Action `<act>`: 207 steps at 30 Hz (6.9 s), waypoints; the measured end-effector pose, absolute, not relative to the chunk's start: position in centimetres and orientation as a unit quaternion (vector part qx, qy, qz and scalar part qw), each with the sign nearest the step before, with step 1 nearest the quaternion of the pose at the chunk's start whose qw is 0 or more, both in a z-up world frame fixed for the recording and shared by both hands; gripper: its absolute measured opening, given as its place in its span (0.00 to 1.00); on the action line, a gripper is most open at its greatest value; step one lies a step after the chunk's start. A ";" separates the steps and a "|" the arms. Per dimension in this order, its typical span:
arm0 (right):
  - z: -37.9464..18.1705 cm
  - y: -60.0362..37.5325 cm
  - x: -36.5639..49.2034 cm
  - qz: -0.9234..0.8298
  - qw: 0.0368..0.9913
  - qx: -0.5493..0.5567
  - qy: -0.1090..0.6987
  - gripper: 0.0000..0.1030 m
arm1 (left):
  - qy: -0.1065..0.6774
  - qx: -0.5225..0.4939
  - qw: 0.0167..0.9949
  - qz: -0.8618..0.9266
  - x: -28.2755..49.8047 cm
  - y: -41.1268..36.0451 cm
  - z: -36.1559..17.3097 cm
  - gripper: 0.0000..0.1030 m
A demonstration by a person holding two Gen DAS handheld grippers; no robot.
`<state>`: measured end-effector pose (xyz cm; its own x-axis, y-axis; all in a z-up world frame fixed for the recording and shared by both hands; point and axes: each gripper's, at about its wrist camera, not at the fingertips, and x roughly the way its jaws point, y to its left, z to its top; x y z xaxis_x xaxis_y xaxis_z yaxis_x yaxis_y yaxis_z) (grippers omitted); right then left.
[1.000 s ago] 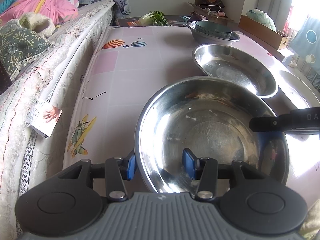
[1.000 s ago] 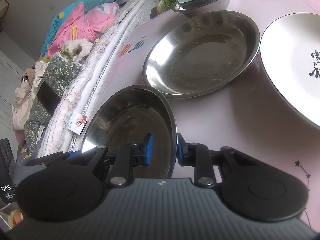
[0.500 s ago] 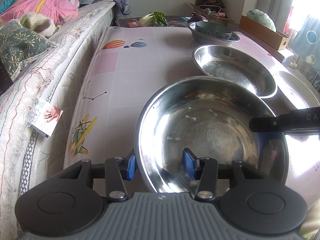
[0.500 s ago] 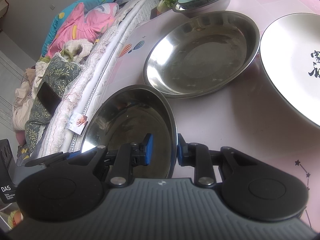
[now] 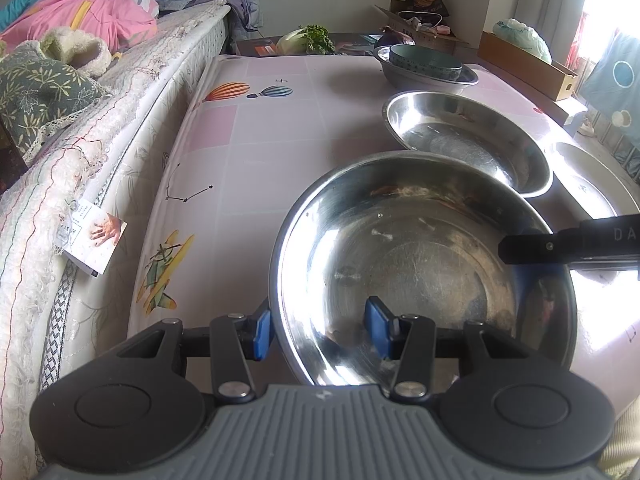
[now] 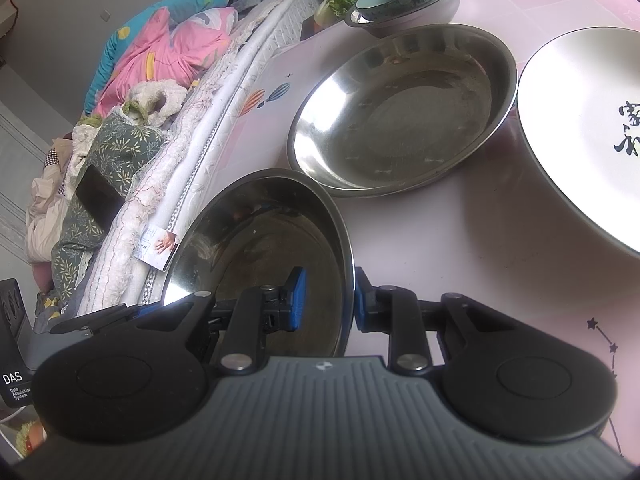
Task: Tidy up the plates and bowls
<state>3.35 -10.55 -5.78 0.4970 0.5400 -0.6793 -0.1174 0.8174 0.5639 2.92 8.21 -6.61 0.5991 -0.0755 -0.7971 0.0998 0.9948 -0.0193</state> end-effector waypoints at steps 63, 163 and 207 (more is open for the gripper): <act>-2.7 -21.1 12.1 0.108 0.863 0.273 0.411 0.23 | 0.416 0.032 0.901 -0.120 16.3 -0.4 -4.0 0.47; -7.4 -30.7 -4.1 0.044 0.846 0.328 0.419 0.28 | 0.481 -0.032 0.843 -0.240 3.0 -7.9 -8.0 0.25; -7.4 -29.4 -3.1 0.073 0.887 0.228 0.396 0.27 | 0.466 0.020 0.851 -0.240 5.3 -8.7 -8.1 0.35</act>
